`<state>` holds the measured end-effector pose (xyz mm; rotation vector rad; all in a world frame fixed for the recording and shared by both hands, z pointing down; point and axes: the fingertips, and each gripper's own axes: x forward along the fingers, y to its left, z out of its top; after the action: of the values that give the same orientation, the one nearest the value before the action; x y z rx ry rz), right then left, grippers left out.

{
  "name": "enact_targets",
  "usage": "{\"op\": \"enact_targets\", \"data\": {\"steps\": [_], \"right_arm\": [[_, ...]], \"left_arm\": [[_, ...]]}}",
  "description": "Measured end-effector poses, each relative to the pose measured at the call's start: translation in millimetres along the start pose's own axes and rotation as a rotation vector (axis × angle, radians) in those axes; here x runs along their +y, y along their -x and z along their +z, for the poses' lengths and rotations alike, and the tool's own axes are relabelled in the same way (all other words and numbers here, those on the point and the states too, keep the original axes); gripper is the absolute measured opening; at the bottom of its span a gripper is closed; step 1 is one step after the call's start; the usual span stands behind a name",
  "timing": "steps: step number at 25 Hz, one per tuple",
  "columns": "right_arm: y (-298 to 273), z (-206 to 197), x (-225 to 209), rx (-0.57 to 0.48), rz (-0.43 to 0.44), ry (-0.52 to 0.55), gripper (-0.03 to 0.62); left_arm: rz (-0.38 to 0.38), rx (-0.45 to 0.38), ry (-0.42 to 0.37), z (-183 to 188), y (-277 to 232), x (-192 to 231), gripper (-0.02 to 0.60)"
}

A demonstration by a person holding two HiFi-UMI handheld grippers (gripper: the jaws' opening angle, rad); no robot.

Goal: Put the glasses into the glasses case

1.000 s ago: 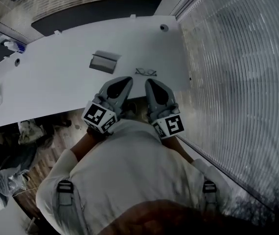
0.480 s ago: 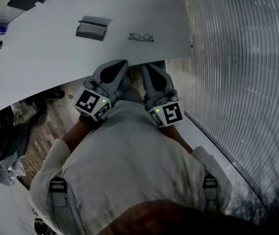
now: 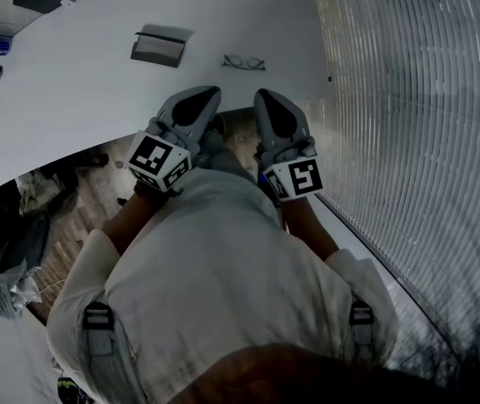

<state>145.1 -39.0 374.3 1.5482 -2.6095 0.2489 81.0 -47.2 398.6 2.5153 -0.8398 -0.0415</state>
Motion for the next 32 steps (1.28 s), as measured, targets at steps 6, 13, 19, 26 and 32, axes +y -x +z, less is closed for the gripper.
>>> {"op": "enact_targets", "data": {"steps": [6,13,19,26,32], "right_arm": [[-28.8,-10.6,-18.8,0.055,0.033,0.117,0.002],[-57.4,-61.5,-37.7,0.191,0.096,0.292,0.003],[-72.8,-124.2,-57.7,0.318,0.124,0.388,0.044],[-85.7,-204.4,-76.1,0.469,0.157,0.487,0.066],[-94.7,-256.6,-80.3,0.547,0.209,0.584,0.102]], "left_arm": [[0.007,0.015,0.025,-6.4,-17.8,25.4,0.002],[0.006,0.100,0.023,-44.0,-41.2,54.0,0.002],[0.011,0.168,0.027,-82.2,-62.4,79.6,0.002],[0.038,0.228,0.053,-133.9,-85.1,111.5,0.002],[0.053,0.304,0.073,-180.9,-94.6,131.7,0.002]]}}
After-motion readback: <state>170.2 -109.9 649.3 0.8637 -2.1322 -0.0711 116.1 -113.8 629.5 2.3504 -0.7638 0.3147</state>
